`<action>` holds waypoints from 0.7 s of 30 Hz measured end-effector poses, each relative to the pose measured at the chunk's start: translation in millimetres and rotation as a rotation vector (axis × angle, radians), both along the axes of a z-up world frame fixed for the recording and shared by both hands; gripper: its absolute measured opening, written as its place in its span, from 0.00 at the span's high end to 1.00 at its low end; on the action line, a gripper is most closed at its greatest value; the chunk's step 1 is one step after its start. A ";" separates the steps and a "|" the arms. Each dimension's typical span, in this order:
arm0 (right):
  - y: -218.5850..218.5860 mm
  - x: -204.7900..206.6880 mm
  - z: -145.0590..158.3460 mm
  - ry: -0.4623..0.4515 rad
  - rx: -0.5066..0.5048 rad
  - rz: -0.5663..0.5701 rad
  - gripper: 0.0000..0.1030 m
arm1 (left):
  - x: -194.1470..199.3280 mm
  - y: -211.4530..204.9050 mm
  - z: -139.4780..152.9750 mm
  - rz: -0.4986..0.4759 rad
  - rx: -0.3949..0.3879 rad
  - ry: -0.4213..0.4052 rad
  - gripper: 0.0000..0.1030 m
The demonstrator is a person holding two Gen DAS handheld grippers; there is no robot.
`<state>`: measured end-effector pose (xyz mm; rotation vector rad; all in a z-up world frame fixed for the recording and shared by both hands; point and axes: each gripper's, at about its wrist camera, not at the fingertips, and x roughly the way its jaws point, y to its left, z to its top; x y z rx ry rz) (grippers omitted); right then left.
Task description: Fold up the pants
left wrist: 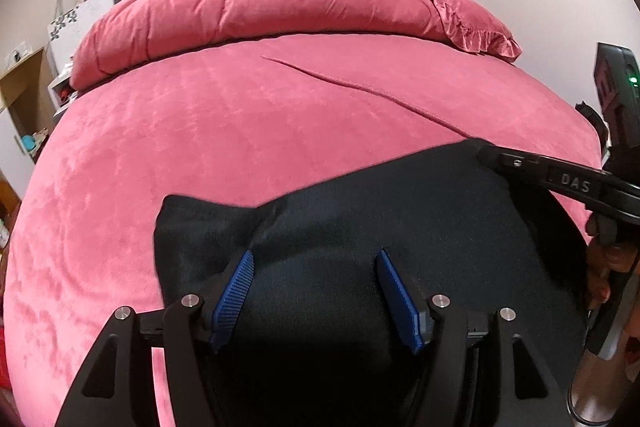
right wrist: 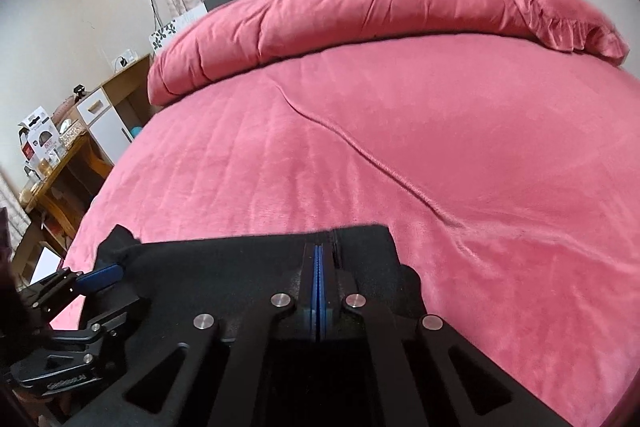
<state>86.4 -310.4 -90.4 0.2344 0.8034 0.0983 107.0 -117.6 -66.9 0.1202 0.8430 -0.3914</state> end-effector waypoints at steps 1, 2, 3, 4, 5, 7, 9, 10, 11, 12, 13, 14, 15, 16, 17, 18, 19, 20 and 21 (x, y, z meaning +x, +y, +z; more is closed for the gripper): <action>0.7 -6.7 5.6 -0.001 -0.003 -0.001 0.98 | -7.6 2.0 3.3 0.020 0.000 -0.006 0.37; 1.5 -15.7 11.9 -0.008 -0.010 -0.006 0.95 | -15.4 3.0 6.1 0.037 -0.002 -0.017 0.37; 2.3 -21.4 15.2 -0.012 -0.015 -0.006 0.93 | -23.7 5.1 8.6 0.047 -0.012 -0.030 0.37; 2.7 -29.8 18.8 -0.012 -0.012 0.000 0.93 | -32.7 7.5 10.4 0.053 -0.030 -0.043 0.37; 2.8 -38.4 21.6 -0.012 -0.008 0.007 0.93 | -45.0 10.0 11.1 0.052 -0.062 -0.045 0.37; 3.1 -53.3 23.7 -0.001 -0.014 0.016 0.93 | -60.1 11.1 9.0 0.031 -0.092 -0.034 0.37; 2.3 -67.2 23.3 0.019 -0.020 0.021 0.93 | -77.2 8.1 5.0 -0.001 -0.080 -0.040 0.37; 0.6 -75.1 22.3 0.037 -0.014 0.019 0.93 | -84.0 5.6 3.4 -0.019 -0.065 -0.052 0.37; -0.3 -77.5 21.3 0.052 -0.012 0.014 0.93 | -92.7 1.6 1.2 -0.052 -0.038 -0.067 0.37; -2.4 -81.6 19.6 0.073 -0.010 0.007 0.93 | -98.5 -1.3 0.2 -0.074 -0.021 -0.074 0.37; -5.0 -86.6 18.7 0.094 -0.008 -0.001 0.93 | -104.3 -3.7 -0.2 -0.091 -0.003 -0.087 0.37; -6.6 -91.1 18.1 0.108 -0.008 -0.005 0.93 | -111.9 -6.0 0.2 -0.110 0.013 -0.105 0.37; -8.2 -95.9 17.3 0.124 -0.016 -0.007 0.93 | -114.9 -6.0 0.6 -0.118 0.015 -0.109 0.37; -9.9 -101.6 15.5 0.146 -0.033 -0.010 0.93 | -117.3 -5.7 0.6 -0.123 0.014 -0.108 0.37; -11.0 -106.7 13.5 0.164 -0.048 -0.014 0.93 | -119.6 -4.9 0.3 -0.124 0.011 -0.103 0.37; -11.9 -112.0 10.9 0.177 -0.063 -0.017 0.93 | -120.2 -4.0 0.5 -0.124 0.006 -0.096 0.37; -12.2 -115.2 8.4 0.186 -0.082 -0.021 0.93 | -120.7 -3.2 0.8 -0.124 0.000 -0.089 0.37; -11.8 -118.1 5.2 0.201 -0.121 -0.034 0.93 | -121.8 -2.4 0.7 -0.125 -0.009 -0.077 0.37; -13.1 -120.6 2.2 0.217 -0.158 -0.051 0.92 | -122.6 -2.0 0.7 -0.127 -0.012 -0.068 0.37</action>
